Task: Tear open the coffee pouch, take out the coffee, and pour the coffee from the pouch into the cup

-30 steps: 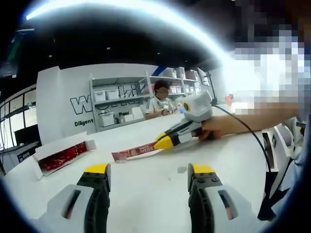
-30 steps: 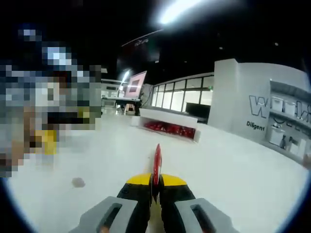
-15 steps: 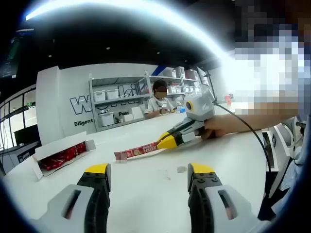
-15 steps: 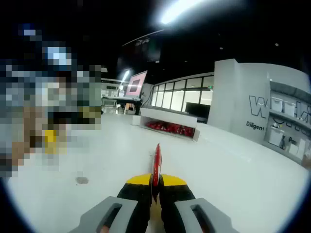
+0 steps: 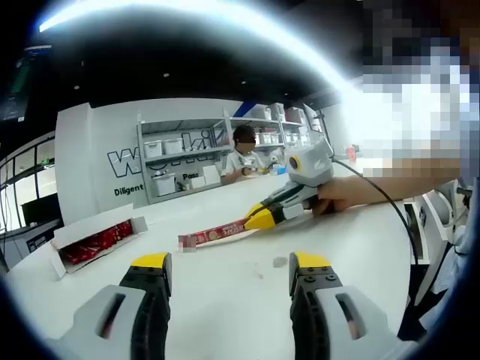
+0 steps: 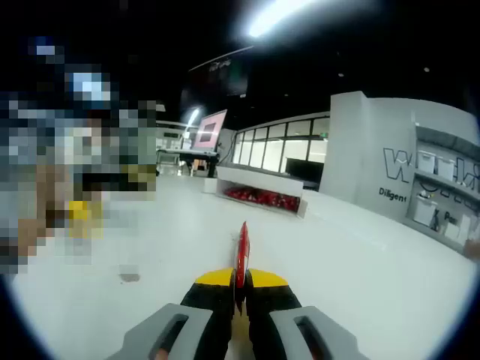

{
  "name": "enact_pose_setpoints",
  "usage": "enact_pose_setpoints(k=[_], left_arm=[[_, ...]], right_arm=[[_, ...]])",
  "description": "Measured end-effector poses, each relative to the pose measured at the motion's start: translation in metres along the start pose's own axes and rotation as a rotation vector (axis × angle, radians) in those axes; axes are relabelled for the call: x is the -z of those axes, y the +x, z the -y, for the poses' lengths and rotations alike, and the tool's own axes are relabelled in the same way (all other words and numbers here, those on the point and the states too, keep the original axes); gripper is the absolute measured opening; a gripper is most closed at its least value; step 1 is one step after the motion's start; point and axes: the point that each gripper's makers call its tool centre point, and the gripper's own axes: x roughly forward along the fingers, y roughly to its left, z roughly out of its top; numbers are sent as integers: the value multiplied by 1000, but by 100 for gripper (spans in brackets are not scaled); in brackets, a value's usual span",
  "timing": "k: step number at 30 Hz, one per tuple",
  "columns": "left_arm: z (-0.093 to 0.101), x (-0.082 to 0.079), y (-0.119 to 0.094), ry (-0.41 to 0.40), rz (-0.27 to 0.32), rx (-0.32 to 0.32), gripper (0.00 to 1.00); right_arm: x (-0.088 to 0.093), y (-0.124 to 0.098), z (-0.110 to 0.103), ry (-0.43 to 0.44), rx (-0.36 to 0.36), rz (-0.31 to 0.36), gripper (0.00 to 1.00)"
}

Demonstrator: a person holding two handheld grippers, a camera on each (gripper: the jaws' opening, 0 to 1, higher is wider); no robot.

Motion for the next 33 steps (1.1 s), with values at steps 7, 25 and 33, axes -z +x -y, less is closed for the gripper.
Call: enact_pose_setpoints(k=[7,25,33], left_arm=[[1,0,0,0,1,1,65],[2,0,0,5,0,0,65],[2,0,-1,5,1,0,65]], right_arm=[[0,-1,0,-2,6,-1,7],[0,-5,-2,0,9,-1,7],[1,-4,-2,-4,10,-6,7]])
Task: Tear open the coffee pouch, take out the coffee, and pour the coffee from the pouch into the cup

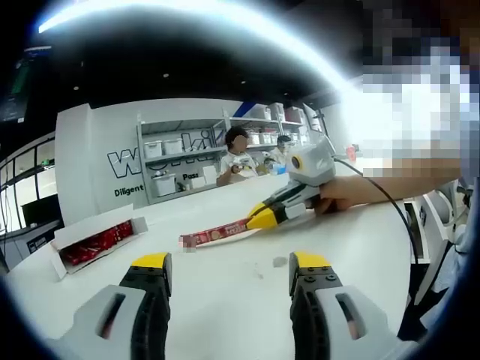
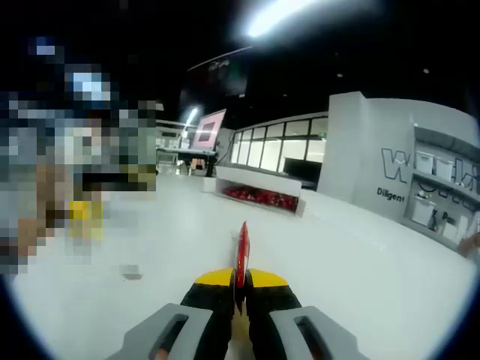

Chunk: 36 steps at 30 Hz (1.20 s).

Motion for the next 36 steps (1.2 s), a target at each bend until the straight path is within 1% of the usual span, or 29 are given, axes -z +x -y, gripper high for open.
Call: enact_pose_setpoints(k=[22,36], left_arm=[[-2,1,0,1,0,-1,65],[2,-1,-1,4,6,8,65]], right_arm=[[0,-4,-3,0,2,1,7],[0,-6,-2,-8,17,-2,7]])
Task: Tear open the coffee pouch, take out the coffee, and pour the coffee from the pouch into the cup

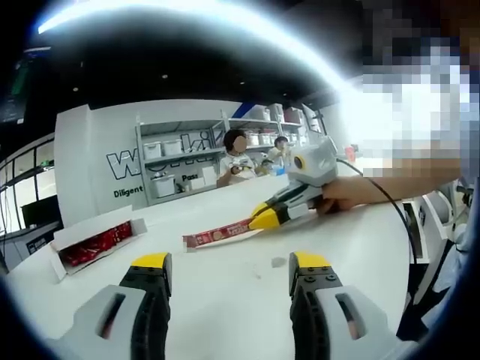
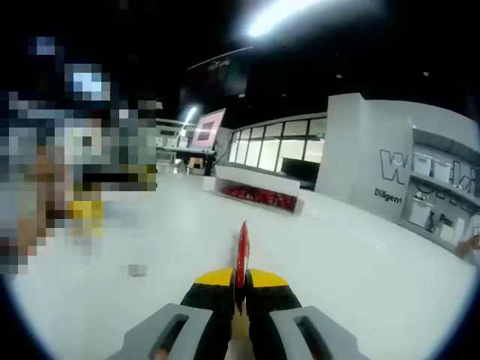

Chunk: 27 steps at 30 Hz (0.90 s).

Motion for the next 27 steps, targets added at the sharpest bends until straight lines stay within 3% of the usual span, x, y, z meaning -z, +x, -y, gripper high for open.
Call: enact_pose_setpoints(k=[27], left_arm=[[3,-2,1,10,4,16,65]], right_arm=[[0,-2,-2,-14,9,-6,7]])
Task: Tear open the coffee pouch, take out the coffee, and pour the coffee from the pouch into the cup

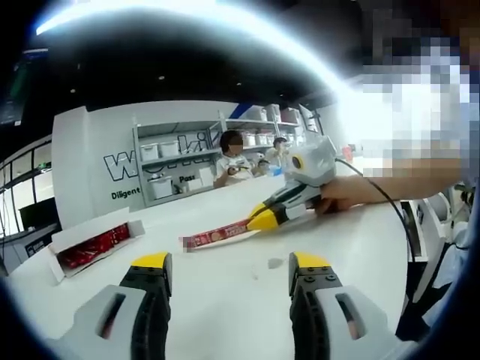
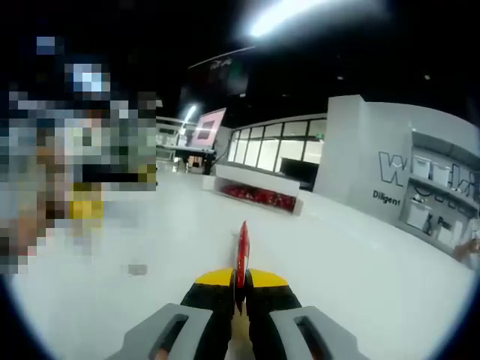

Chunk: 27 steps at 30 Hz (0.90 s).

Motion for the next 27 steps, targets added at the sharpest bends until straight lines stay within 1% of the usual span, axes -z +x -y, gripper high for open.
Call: enact_pose_setpoints(k=[5,8,12,16,27], left_arm=[[4,-4,0,-13,19,15,65],[6,-5,0,4,24,19,65],[4,-8,-2,-25,46,23,65],[7,-5,0,-12,27,30,66],[8,-5,-1,-9,27,32,65]], right_arm=[[0,-1,0,4,4,-1,7],[0,-5,-6,-3,0,2,7],[0,-5,-5,-9,-1,1,7],[0,-6,-6,-6,1,1,7],[0,-8,-8,-6,-3,2,7]])
